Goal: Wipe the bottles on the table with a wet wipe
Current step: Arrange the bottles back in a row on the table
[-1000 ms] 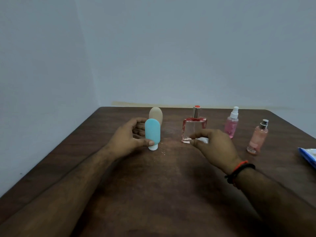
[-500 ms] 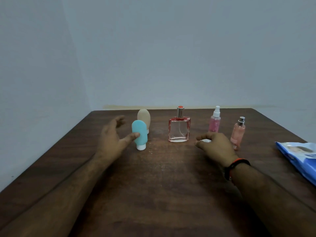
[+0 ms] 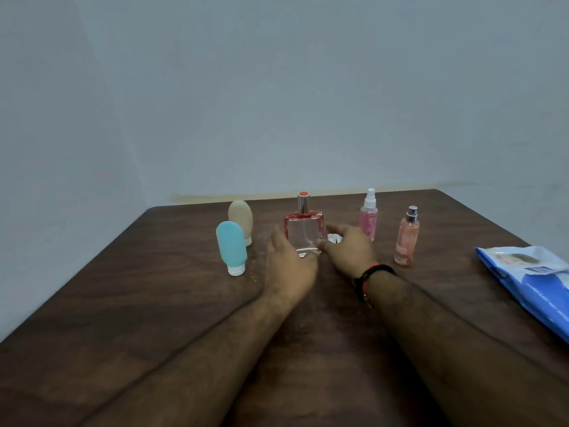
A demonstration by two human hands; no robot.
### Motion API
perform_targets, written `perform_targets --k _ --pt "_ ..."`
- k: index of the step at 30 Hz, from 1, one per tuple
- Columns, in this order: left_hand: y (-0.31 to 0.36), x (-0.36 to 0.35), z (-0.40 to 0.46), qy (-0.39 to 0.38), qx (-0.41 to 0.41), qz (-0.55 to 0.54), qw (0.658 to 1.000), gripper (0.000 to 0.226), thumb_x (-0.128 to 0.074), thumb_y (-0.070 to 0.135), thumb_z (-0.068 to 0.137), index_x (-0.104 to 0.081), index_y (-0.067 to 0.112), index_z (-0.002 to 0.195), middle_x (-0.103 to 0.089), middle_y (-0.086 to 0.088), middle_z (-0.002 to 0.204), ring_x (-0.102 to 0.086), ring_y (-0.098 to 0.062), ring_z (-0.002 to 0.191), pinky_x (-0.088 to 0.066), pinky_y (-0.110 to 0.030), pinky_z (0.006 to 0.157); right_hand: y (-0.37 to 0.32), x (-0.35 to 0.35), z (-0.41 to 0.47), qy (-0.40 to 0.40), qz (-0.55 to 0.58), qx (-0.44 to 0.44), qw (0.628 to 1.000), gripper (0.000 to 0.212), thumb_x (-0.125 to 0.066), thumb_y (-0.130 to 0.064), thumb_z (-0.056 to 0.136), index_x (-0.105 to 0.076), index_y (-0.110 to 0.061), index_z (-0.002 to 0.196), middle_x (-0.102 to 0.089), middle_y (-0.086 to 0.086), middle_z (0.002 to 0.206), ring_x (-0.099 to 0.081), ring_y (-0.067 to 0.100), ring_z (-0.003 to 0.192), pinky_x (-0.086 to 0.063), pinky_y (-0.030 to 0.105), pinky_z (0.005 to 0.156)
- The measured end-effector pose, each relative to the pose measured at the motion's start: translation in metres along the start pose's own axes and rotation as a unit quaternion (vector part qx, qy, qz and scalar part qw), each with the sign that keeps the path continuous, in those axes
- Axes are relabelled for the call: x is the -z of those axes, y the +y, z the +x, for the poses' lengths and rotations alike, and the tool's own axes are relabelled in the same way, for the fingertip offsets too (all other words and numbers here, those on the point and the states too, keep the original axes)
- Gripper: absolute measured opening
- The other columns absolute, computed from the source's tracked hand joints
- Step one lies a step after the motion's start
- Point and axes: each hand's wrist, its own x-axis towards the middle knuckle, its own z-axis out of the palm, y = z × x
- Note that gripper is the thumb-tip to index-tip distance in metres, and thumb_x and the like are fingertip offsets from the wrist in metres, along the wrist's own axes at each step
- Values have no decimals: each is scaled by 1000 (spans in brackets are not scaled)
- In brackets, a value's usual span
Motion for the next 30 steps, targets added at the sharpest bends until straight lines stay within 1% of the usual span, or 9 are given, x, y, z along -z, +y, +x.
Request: perform_targets --k 4,8,11,14,17,21,23,26,30 --pt "0 -4 14 -9 82 -66 994 65 -70 25 85 -40 11 140 -55 -10 138 -54 -28 124 -45 -43 103 0 -7 1 -4 -14 12 1000 42 -69 -21 88 -63 -14 129 -68 5 125 -62 19 114 -43 21 91" --pt "-2 -6 16 -35 56 -82 994 53 -70 16 84 -51 22 134 -64 0 128 -60 -20 113 -45 -28 89 0 -8 -1 8 -12 18 1000 36 -66 -17 88 -66 -15 124 -71 4 117 -64 18 104 -42 19 81" --pt "-2 -7 20 -44 56 -100 992 51 -68 11 84 -53 22 132 -65 -1 126 -61 -19 111 -48 -31 93 1 -8 -2 14 -8 17 1000 35 -65 -15 88 -68 -17 123 -72 3 115 -64 18 102 -41 19 79" --pt "-4 -8 23 -49 68 -100 991 55 -68 12 86 -49 22 136 -63 -1 130 -59 -20 115 -48 -39 101 2 -8 -3 14 -3 15 1000 37 -63 -14 89 -65 -16 126 -70 4 121 -63 19 108 -42 19 83" --pt "-4 -9 17 -3 91 -49 995 70 -68 18 88 -33 17 149 -49 -5 147 -49 -25 132 -42 -44 109 3 -3 -7 54 20 -17 998 43 -58 -15 94 -54 -12 137 -58 5 139 -53 20 127 -39 25 103" --pt "6 -18 -15 146 -194 -12 970 47 -67 16 82 -53 15 127 -56 -1 123 -52 -17 113 -44 -28 97 9 21 -16 111 29 -14 993 35 -56 -11 95 -62 -17 129 -62 3 133 -55 17 123 -37 20 98" --pt "17 -29 -22 74 -261 -43 962 32 -65 17 83 -58 20 114 -54 4 111 -53 -7 99 -44 -12 84 15 40 -23 118 24 3 993 29 -59 -12 93 -68 -20 119 -66 2 125 -60 15 113 -41 19 91" --pt "29 -56 -20 -17 -219 -88 972 27 -67 16 84 -62 21 110 -56 6 103 -56 -4 89 -44 -9 77 33 73 -36 155 23 3 988 23 -62 -13 92 -72 -24 110 -68 -2 117 -58 6 96 -44 15 76" --pt "39 -94 -6 -68 -114 -89 987 37 -72 17 84 -61 19 120 -63 4 110 -59 -3 89 -42 -8 73 69 112 -46 219 14 -45 975 19 -66 -19 89 -72 -23 107 -69 1 116 -61 15 107 -45 25 90"
